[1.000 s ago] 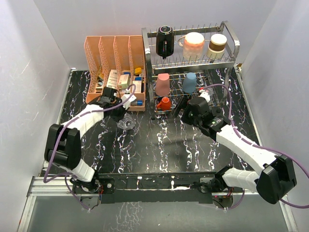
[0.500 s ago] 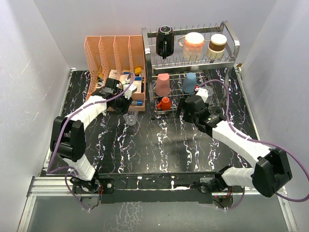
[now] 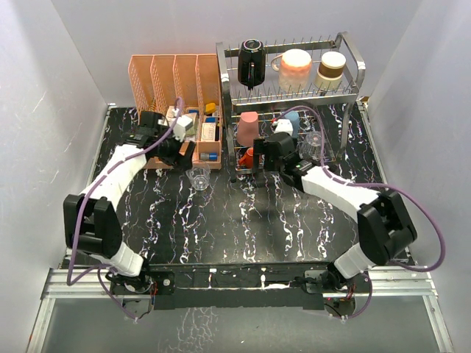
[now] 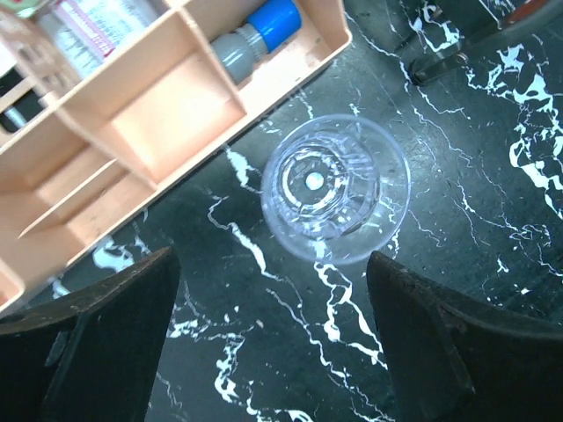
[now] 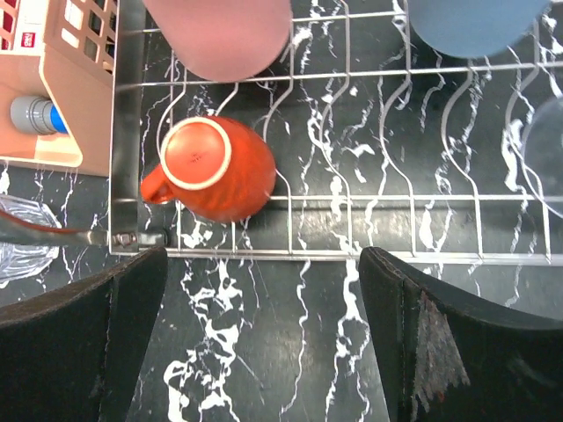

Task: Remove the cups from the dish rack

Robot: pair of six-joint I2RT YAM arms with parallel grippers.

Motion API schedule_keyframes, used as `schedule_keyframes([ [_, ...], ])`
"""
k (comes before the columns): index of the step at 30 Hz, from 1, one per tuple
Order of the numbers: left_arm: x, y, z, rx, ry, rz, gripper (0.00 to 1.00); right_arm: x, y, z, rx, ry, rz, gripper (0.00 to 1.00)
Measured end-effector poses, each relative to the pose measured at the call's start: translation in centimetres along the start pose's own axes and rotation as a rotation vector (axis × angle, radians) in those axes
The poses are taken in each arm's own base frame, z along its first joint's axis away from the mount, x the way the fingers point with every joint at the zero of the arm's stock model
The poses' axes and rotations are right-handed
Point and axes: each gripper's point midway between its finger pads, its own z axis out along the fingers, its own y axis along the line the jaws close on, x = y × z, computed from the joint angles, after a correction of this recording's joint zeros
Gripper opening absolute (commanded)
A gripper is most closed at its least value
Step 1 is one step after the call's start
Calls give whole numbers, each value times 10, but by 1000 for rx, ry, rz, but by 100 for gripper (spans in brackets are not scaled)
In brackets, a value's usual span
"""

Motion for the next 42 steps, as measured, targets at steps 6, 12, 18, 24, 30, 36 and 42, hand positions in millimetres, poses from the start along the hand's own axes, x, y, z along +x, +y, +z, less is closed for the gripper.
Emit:
schedule_keyframes([
  [6,0,16,-36,-16,-79,-59,88,8,12,33,-50,-1,-106,94],
  [12,9,-2,-41,47,-81,-56,88,18,23,56,-117,19,-190,95],
  [18,11,-7,-41,72,-74,-50,88,7,24,69,-187,8,-222,92],
  [24,9,-10,-46,75,-90,-33,87,14,25,81,-262,32,-295,91],
  [30,9,-12,-48,82,-92,-21,87,20,32,81,-320,38,-360,87],
  [36,9,-12,-48,83,-91,-14,87,23,33,92,-330,32,-397,84],
  [42,12,-12,-48,88,-80,-4,87,24,37,103,-340,24,-412,63],
])
